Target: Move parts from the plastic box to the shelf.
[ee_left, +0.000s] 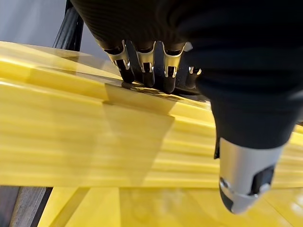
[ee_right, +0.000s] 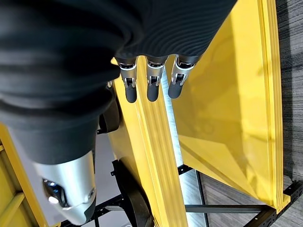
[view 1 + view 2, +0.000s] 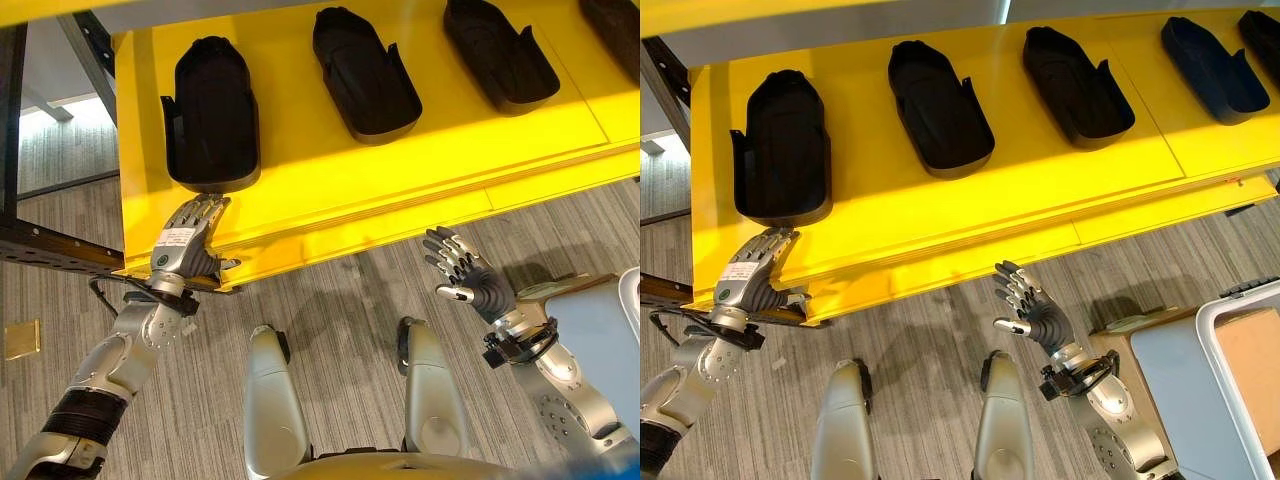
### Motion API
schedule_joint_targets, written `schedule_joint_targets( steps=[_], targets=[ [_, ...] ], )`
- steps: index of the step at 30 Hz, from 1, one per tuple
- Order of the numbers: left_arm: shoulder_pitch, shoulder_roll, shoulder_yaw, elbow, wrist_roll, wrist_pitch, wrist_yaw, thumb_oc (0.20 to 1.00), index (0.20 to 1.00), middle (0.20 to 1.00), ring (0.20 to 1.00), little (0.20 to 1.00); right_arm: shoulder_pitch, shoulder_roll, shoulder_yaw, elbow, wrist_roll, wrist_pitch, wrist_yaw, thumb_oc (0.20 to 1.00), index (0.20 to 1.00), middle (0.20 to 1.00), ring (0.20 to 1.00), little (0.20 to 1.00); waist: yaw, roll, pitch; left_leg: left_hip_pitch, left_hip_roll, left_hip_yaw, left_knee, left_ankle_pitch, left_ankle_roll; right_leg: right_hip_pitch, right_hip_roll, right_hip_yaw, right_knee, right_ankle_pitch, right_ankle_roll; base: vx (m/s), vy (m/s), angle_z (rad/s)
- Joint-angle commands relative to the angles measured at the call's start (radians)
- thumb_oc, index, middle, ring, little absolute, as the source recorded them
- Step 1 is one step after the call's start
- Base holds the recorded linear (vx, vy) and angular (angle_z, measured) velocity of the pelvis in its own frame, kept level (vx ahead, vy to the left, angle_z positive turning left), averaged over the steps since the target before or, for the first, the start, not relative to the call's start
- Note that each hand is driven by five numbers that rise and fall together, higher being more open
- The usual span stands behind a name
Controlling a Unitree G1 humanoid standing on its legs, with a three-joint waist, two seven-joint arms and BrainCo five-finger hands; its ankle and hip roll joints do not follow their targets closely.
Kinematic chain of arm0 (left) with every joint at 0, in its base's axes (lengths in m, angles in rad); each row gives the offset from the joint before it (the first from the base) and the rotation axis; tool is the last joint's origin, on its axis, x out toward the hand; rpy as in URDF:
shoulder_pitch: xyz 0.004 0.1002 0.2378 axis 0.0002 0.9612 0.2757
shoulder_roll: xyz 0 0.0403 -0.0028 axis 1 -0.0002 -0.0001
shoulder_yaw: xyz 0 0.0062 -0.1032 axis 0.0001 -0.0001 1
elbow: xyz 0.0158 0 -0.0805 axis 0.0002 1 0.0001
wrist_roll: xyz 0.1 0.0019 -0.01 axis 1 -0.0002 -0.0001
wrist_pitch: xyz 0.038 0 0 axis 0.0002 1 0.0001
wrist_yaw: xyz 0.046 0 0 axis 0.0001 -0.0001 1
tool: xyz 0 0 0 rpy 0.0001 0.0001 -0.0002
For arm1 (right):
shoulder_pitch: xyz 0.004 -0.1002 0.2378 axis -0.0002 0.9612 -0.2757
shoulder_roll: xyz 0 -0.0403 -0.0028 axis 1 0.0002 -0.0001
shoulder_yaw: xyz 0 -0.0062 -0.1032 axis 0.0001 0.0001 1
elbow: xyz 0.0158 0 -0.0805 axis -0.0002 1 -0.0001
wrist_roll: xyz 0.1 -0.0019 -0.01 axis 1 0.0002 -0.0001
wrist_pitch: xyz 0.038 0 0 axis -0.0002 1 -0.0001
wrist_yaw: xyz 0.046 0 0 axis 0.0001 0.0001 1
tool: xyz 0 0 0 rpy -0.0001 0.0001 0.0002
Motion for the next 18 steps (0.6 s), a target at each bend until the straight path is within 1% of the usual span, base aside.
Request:
schedule_joint_targets(
  steps=[1,18],
  targets=[
    [-0.024,-0.006,-0.07,0.077,0.026,0.002,-0.022,1.0,1.0,1.0,1.0,1.0,-0.025,0.011,-0.007,0.02,0.016,-0.044,0.001,1.0,1.0,1.0,1.0,1.0,-0.02,-0.026,-0.046,0.01,0.005,-0.032,-0.069,0.13,0.01,-0.027,-0.011,0.088,0.047,0.077,-0.002,0.0,0.0,0.0],
    [-0.106,-0.017,-0.125,0.058,0.043,-0.006,-0.008,1.0,1.0,1.0,1.0,1.0,-0.025,0.017,0.005,0.024,0.018,-0.046,-0.005,1.0,1.0,1.0,1.0,1.0,-0.028,-0.031,-0.054,0.004,0.005,-0.031,-0.056,0.122,0.01,-0.037,-0.01,0.093,0.056,0.075,-0.003,0.0,0.0,0.0]
  ],
)
